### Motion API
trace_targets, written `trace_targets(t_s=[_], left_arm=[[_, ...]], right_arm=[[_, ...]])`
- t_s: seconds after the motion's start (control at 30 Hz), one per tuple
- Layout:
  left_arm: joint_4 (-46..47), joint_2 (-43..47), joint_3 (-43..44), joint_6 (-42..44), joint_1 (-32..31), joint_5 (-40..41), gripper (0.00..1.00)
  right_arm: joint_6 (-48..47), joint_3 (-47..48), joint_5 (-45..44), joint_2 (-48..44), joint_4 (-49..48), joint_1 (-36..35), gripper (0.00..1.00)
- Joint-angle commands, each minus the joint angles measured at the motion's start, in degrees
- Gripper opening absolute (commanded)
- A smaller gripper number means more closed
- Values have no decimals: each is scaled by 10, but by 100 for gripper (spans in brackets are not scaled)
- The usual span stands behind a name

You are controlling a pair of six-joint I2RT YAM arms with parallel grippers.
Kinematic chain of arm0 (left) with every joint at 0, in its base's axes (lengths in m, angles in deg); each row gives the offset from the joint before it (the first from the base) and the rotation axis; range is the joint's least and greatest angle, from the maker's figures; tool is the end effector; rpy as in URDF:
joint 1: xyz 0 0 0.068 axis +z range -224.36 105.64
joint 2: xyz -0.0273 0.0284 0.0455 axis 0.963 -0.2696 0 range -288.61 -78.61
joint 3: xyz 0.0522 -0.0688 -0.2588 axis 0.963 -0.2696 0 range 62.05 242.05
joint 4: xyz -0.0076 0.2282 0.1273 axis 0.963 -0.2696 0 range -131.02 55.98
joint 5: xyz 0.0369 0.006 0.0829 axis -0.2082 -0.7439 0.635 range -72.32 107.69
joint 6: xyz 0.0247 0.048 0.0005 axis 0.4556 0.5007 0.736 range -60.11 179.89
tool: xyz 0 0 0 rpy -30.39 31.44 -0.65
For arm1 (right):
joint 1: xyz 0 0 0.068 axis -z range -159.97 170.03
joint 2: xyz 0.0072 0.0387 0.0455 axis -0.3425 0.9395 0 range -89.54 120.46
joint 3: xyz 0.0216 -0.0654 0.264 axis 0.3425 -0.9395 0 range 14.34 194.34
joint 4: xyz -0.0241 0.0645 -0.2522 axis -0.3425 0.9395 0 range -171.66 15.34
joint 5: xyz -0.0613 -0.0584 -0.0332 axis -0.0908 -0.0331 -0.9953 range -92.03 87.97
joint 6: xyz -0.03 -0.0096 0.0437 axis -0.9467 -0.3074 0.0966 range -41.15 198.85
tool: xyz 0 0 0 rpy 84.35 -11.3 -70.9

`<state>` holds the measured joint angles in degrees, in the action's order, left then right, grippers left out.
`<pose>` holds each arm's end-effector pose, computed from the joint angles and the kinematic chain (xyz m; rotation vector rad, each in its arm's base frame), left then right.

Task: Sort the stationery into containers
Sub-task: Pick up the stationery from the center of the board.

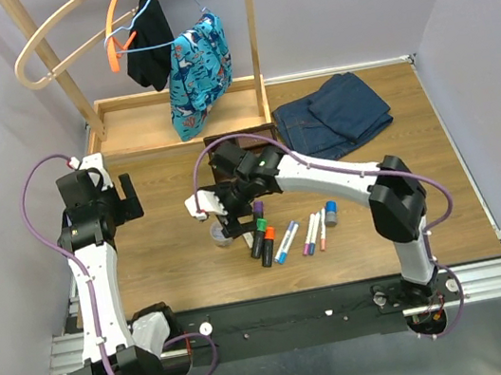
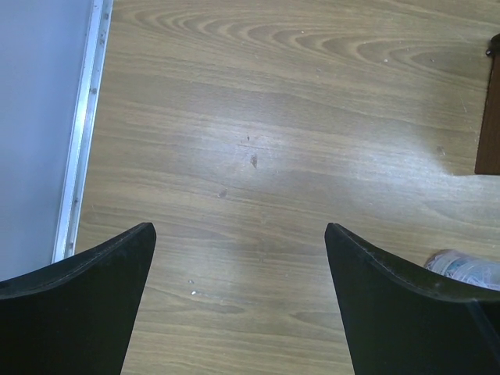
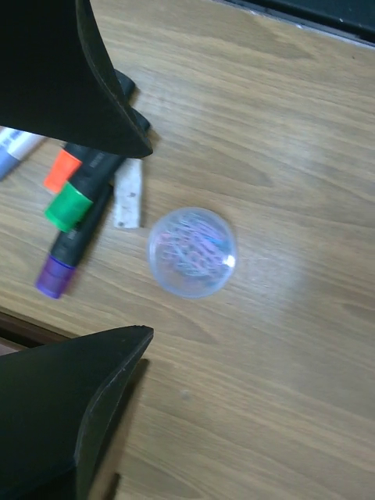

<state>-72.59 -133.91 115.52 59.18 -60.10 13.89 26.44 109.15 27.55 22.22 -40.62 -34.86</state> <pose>0.1943 0.0470 0.3116 -0.2617 2.2595 0.0493 0.2303 0.3581 0.2557 -2.1392 1.3380 0.6798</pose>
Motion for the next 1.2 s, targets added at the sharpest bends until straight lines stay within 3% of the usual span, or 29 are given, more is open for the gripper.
trace_targets(t_s=[0.0,0.43,0.73,0.9,1.17], left_arm=[[-4,-6,18,-7,0,12,99],[12,-23,26,-12,-13,13,99],[6,-24,22,-15,-13,16,99],[9,-28,20,-17,-13,12,99],[16,-30,16,-21,-13,6,99]], right_arm=[[-14,28,-13,48,-33,-17,95],[14,85,-19,123,-18,-20,96],[2,101,-11,149,21,-20,85],[-2,96,-16,148,30,-20,84],[11,95,-15,142,24,-20,64]])
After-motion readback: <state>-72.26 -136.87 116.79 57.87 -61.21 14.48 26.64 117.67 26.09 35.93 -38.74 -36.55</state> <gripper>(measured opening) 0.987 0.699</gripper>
